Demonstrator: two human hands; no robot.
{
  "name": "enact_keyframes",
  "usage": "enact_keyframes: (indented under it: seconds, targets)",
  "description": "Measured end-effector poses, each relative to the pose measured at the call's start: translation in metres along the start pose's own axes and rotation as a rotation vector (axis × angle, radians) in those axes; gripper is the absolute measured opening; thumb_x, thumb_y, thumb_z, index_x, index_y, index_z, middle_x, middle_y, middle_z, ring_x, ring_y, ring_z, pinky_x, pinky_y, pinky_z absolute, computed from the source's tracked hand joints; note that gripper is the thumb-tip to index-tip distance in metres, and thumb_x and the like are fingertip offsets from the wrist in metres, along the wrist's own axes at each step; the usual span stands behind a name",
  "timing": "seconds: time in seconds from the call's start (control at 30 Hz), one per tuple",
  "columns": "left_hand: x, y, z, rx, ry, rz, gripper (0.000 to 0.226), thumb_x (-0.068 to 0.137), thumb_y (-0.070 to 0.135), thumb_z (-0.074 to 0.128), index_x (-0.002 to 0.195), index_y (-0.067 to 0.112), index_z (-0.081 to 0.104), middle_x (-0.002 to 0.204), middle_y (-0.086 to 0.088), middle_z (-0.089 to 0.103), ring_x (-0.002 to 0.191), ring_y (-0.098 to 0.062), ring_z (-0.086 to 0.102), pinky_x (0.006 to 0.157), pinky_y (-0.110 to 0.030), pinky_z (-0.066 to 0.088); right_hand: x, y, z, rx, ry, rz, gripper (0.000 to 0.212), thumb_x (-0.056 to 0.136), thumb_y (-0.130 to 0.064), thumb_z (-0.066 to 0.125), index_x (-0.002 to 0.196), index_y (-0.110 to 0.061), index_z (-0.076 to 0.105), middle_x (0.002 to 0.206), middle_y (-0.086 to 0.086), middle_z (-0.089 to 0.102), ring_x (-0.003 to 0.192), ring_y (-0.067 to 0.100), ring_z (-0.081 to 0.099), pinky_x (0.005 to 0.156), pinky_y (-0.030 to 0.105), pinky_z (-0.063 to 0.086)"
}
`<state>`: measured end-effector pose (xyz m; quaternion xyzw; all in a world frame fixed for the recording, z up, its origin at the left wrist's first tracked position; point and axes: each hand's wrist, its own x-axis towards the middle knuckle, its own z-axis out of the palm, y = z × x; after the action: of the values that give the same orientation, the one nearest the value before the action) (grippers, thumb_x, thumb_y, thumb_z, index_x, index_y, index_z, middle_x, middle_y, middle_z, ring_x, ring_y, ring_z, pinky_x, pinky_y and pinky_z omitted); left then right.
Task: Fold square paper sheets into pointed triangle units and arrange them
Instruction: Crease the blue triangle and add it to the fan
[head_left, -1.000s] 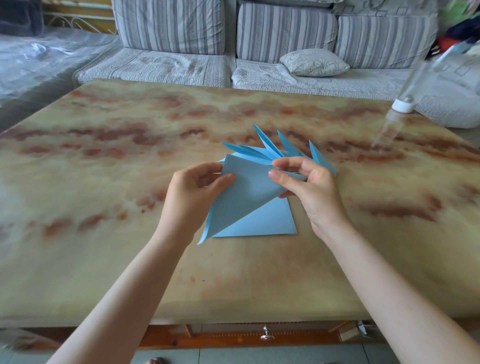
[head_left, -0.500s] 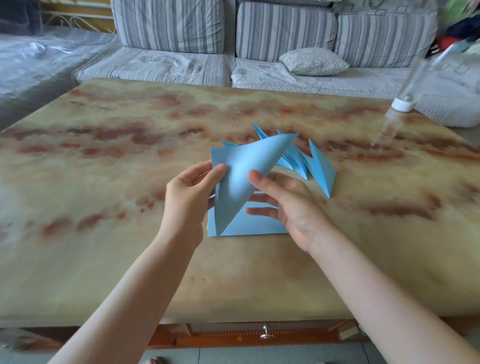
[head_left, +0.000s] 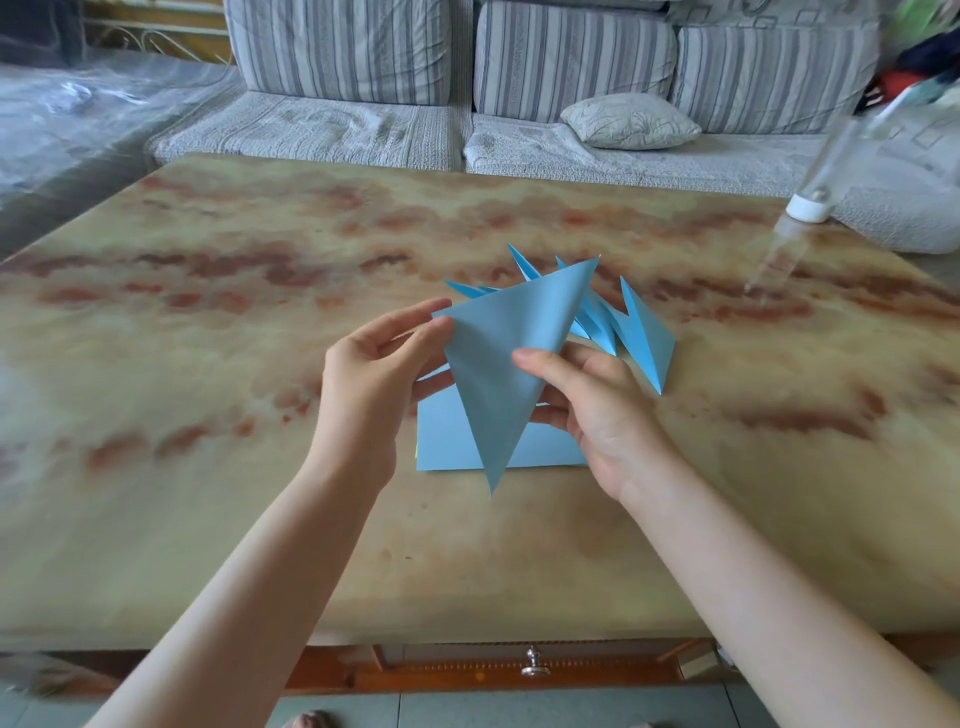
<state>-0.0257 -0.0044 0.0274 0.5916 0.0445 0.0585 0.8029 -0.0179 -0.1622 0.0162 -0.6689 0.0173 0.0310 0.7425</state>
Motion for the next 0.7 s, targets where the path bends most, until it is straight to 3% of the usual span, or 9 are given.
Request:
enact_keyframes:
  seconds: [0.7]
  targets:
    - [-0.0013,0.0007,-0.0004,-0.027,0.006,-0.014,0.011,0.089,0.007,0.063,0.097,0.011,0.07,0.085,-0.001,0.076,0.077,-0.011,0.072,0.065,-0.019,0.055,-0.0028,-0.005,-0.0029,-0.003,-0.022,0.004,0.009,0.088,-0.011,0.063,0.094,-0.01,0.07,0.087,0.004,0.072,0.073,0.015,0.066,0.064,0.023,0.053]
